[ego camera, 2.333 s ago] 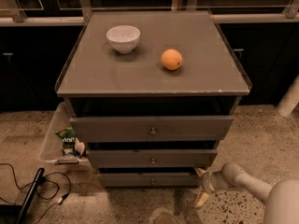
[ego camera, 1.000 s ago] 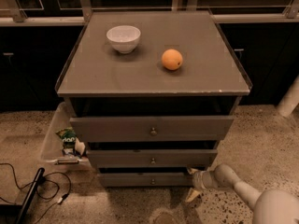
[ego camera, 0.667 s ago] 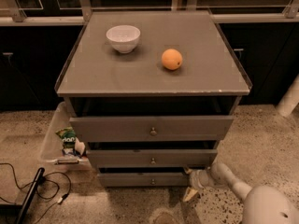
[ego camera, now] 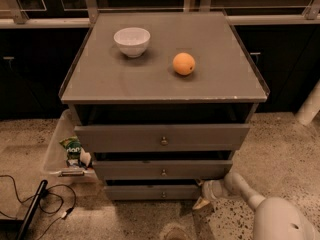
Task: Open bottom drawer
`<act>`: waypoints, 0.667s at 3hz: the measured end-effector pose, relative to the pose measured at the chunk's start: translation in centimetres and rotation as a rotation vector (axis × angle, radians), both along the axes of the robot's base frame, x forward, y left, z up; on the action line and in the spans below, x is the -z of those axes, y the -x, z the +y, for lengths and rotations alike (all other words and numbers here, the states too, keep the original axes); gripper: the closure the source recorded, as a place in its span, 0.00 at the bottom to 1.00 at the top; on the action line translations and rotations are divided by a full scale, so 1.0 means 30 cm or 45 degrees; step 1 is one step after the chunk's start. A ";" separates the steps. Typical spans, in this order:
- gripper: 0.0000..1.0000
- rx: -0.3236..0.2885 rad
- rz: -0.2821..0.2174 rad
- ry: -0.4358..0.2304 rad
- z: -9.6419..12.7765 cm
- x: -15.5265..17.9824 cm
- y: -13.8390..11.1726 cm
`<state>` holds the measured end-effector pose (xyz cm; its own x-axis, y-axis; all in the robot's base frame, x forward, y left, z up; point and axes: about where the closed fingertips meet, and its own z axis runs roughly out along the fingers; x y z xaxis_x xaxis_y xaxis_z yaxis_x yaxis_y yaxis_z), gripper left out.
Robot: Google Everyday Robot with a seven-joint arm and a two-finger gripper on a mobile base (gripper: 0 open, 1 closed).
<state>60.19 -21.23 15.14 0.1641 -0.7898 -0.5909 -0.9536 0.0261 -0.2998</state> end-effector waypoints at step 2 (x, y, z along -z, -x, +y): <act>0.65 0.000 0.000 0.000 0.000 0.000 0.000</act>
Offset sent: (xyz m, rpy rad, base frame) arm 0.0000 0.0000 0.0000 0.0000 0.0000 0.0000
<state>60.19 -21.22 15.15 0.1641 -0.7898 -0.5910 -0.9537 0.0261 -0.2998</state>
